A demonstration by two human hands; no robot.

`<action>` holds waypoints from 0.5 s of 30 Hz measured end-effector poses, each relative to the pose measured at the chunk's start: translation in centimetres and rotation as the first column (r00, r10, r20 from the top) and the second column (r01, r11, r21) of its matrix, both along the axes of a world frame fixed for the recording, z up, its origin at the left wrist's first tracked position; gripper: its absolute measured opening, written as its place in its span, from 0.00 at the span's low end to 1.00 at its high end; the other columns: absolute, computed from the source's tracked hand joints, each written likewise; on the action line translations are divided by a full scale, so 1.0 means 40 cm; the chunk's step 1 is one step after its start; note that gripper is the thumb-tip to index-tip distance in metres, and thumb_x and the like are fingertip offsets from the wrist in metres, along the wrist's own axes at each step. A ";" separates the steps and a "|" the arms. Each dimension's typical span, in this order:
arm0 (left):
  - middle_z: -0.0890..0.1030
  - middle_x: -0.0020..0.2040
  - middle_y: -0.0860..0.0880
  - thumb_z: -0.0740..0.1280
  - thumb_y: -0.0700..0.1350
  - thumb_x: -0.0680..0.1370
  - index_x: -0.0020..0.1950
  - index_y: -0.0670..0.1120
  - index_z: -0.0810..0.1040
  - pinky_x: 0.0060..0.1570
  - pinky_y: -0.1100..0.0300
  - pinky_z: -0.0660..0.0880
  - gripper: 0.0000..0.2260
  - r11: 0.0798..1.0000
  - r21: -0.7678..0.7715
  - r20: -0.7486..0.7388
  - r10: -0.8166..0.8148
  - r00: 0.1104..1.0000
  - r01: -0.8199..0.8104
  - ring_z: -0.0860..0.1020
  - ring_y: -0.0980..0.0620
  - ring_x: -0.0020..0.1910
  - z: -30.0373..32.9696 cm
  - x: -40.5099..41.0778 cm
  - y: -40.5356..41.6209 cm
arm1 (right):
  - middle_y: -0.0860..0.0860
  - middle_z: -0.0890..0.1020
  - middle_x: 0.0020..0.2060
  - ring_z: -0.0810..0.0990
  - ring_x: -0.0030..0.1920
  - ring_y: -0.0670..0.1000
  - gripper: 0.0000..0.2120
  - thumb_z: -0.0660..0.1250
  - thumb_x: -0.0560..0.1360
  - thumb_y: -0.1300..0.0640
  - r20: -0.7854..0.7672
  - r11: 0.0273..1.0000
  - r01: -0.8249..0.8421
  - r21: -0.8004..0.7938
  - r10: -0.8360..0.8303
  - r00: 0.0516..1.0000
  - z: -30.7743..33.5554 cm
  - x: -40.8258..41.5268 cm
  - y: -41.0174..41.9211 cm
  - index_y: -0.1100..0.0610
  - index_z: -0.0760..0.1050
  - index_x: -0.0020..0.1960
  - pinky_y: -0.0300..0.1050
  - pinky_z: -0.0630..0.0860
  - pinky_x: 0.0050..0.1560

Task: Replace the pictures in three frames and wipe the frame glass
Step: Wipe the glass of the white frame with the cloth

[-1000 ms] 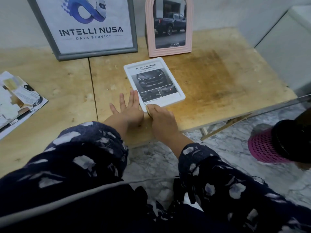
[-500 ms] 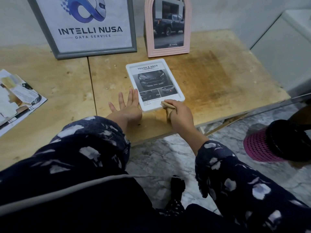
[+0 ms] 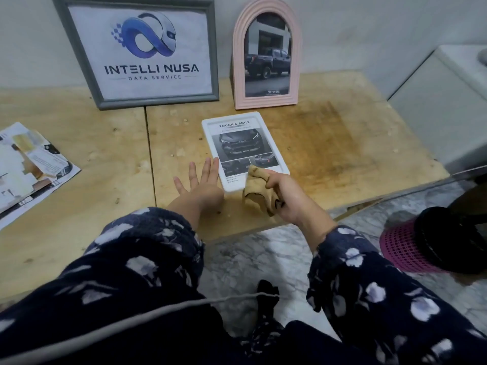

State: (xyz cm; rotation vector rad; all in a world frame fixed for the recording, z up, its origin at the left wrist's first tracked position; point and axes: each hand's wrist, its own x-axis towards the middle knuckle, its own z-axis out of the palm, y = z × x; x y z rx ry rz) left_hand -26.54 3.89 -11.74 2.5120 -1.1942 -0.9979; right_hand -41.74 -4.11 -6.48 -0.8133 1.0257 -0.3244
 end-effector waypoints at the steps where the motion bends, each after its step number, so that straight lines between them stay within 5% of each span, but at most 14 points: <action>1: 0.35 0.78 0.58 0.56 0.43 0.80 0.78 0.58 0.37 0.68 0.37 0.29 0.34 1.000 -0.021 -0.017 0.021 1.000 -0.021 0.31 0.48 0.76 0.001 -0.002 -0.001 | 0.57 0.82 0.43 0.80 0.38 0.55 0.21 0.51 0.73 0.64 0.067 0.998 0.009 0.070 -0.013 0.998 0.012 -0.002 -0.020 0.58 0.79 0.57 0.43 0.77 0.37; 4: 0.46 0.79 0.56 0.57 0.44 0.78 0.78 0.58 0.48 0.70 0.39 0.33 0.31 0.986 -0.106 -0.026 0.123 0.992 -0.125 0.39 0.49 0.77 0.007 -0.002 -0.008 | 0.56 0.83 0.42 0.82 0.37 0.54 0.17 0.55 0.80 0.52 0.049 0.996 -0.019 0.084 0.015 0.999 0.041 0.018 -0.085 0.59 0.80 0.53 0.42 0.78 0.37; 8: 0.69 0.68 0.50 0.56 0.44 0.79 0.66 0.55 0.68 0.67 0.46 0.53 0.16 0.909 -0.261 0.097 0.359 0.928 -0.324 0.61 0.47 0.68 0.034 0.018 -0.064 | 0.56 0.84 0.49 0.82 0.45 0.55 0.18 0.60 0.78 0.44 -0.365 0.935 -0.229 -0.271 0.121 0.923 0.065 0.103 -0.201 0.55 0.79 0.58 0.49 0.79 0.49; 12: 0.74 0.64 0.49 0.58 0.46 0.80 0.67 0.51 0.70 0.62 0.48 0.61 0.15 0.818 -0.319 0.077 0.525 0.847 -0.478 0.69 0.46 0.64 0.063 0.063 -0.147 | 0.48 0.83 0.51 0.80 0.52 0.50 0.13 0.66 0.76 0.48 -0.488 0.644 -0.477 -0.598 0.180 0.854 0.105 0.203 -0.316 0.53 0.82 0.55 0.46 0.75 0.57; 15: 0.73 0.66 0.47 0.59 0.48 0.80 0.69 0.47 0.71 0.62 0.48 0.70 0.17 0.799 -0.318 0.032 0.547 0.837 -0.510 0.72 0.45 0.63 0.070 0.108 -0.201 | 0.43 0.82 0.53 0.80 0.45 0.44 0.12 0.65 0.76 0.52 -0.581 0.411 -0.597 -0.689 0.180 0.794 0.094 0.268 -0.383 0.49 0.80 0.58 0.45 0.76 0.55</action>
